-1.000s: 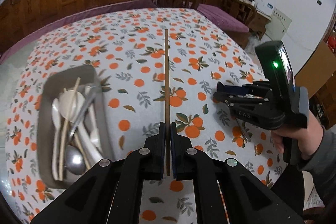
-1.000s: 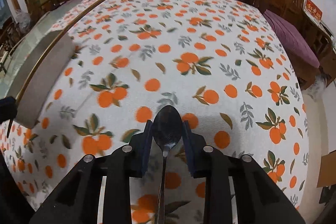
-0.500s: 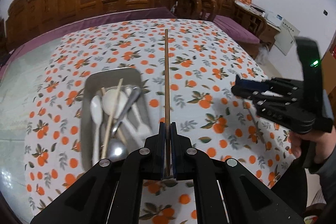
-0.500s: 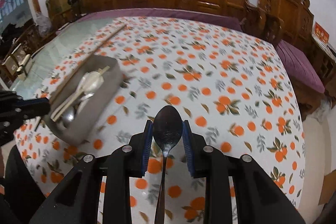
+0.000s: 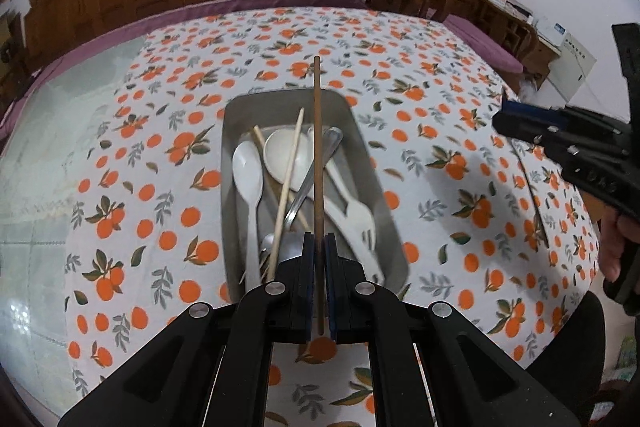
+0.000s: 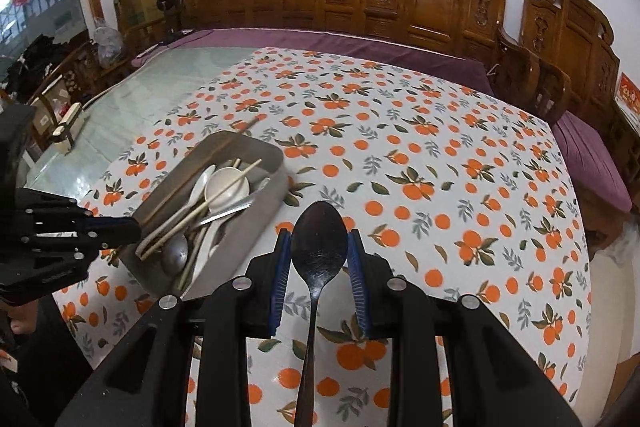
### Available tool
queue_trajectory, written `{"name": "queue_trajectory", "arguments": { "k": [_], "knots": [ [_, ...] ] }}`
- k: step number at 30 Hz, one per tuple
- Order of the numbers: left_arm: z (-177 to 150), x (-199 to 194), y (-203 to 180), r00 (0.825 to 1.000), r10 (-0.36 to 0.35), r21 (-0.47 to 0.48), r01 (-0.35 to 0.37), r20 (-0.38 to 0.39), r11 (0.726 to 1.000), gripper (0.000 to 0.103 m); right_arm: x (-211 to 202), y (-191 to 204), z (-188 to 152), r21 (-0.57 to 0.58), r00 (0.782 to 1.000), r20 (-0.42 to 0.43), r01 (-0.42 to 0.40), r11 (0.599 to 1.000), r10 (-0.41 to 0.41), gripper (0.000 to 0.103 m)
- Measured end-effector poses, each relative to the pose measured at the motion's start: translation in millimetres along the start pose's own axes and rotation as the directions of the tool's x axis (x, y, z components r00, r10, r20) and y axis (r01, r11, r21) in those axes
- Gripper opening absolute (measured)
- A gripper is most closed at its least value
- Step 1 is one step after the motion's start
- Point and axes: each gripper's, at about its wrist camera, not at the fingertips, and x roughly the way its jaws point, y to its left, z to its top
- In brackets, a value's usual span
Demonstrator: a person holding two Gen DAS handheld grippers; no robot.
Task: Organize utensils
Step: 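Carry the wooden chopstick over the tray and release it with the left tool, then lower the metal spoon into the tray and open the right tool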
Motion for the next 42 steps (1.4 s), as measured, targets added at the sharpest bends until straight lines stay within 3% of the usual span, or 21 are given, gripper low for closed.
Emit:
{"name": "queue_trajectory", "arguments": {
  "k": [9,17,22,25,33,42],
  "knots": [
    [-8,22,13,0.997,-0.015,0.028,0.017,-0.080,0.999,0.004,6,12,8,-0.011,1.000,-0.001,-0.016,1.000,0.016,0.031],
    [-1,28,24,0.996,-0.038,-0.007,0.038,-0.082,0.999,0.004,8,23,15,-0.022,0.999,0.002,-0.034,0.999,0.034,0.031],
    [1,26,26,0.997,-0.045,-0.017,0.044,-0.060,0.999,0.006,9,35,24,-0.028,0.998,0.011,-0.055,0.998,0.056,0.031],
    [2,20,31,0.998,-0.050,-0.036,0.048,-0.039,0.998,0.015,10,41,31,-0.033,0.998,0.017,-0.067,0.997,0.068,0.031],
    [7,-10,52,0.999,-0.022,-0.074,0.024,0.038,0.997,0.017,23,68,54,-0.036,0.993,0.027,-0.110,0.993,0.111,0.031],
    [6,-28,83,0.997,0.024,-0.110,-0.015,0.072,0.994,0.017,55,94,72,-0.012,0.989,0.002,-0.147,0.989,0.147,0.031]
  ]
}}
